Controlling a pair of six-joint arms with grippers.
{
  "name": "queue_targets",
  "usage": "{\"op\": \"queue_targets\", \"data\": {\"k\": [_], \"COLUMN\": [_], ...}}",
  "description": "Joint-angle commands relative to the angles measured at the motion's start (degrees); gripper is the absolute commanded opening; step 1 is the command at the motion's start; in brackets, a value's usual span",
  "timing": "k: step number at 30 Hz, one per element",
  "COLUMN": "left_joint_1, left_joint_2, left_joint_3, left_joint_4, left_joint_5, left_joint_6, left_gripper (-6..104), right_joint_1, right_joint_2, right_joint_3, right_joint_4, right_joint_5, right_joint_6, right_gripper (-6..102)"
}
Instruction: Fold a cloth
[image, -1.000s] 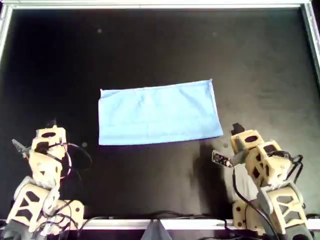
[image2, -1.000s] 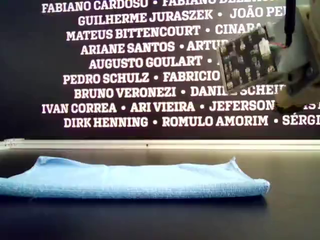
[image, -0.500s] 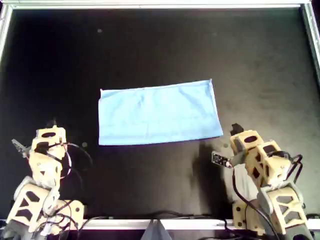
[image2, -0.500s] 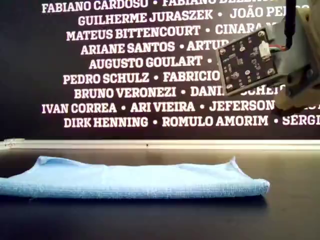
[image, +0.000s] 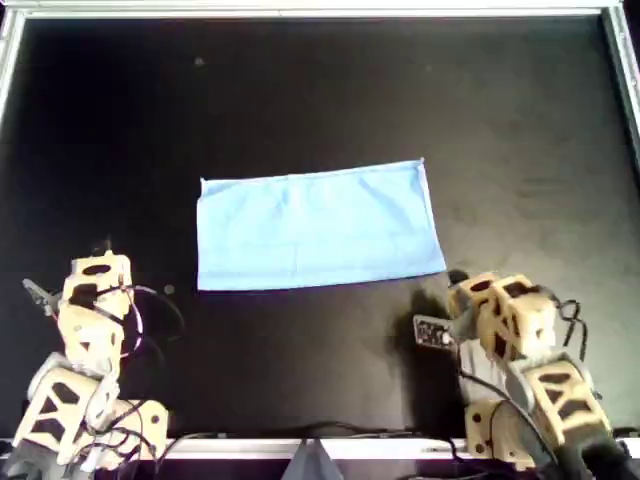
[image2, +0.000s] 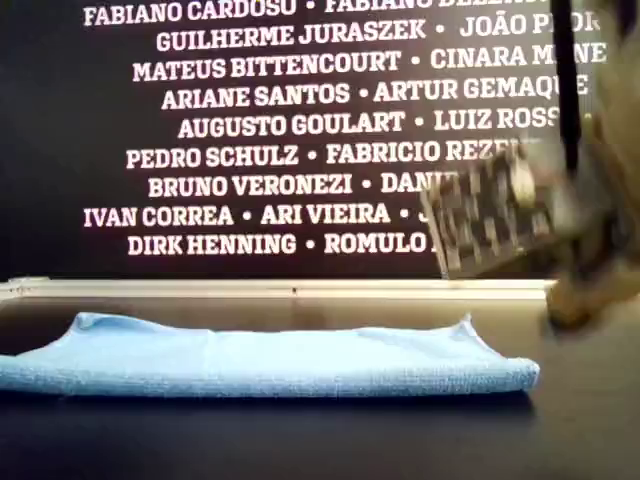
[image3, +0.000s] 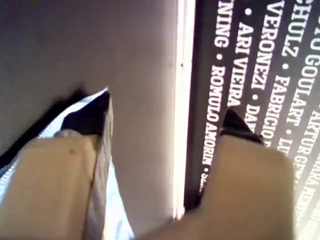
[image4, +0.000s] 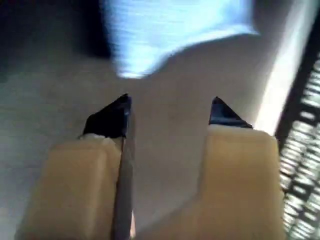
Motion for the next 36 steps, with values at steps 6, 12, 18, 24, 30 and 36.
{"op": "queue_targets", "data": {"k": [6,12,18,24,30,36], "left_joint_1": [0.0,0.0,0.0,-0.09,-0.09,-0.09], "left_joint_2": [1.05,1.05,1.05,1.05,1.05,1.05], "left_joint_3": [-1.85,-1.58,-1.49,-1.14,-0.97,-0.88], "left_joint_4": [-0.35,-0.35,-0.26,-0.26,-0.26,-0.26], "left_joint_5": [-1.05,-1.14,-1.23,-1.23,-1.23,-1.23], "left_joint_6": [0.09,0.09,0.18,0.18,0.18,0.18], "left_gripper": [78,78,78,78,78,78], "right_joint_1": [-0.26,0.09,0.09,0.09,0.09,0.09], "right_joint_2": [-30.94,-38.14,-45.62,-52.47,-52.73,-52.73], "right_joint_3": [-19.86,-27.77,-33.93,-38.94,-39.55,-39.55], "right_joint_4": [-3.25,-3.34,-3.34,-2.9,-2.81,-2.9], "right_joint_5": [-0.53,-0.62,-0.62,-0.62,-0.62,-0.62], "right_joint_6": [0.88,0.88,0.88,0.88,0.88,0.88], "right_gripper": [68,71,70,70,69,52]}}
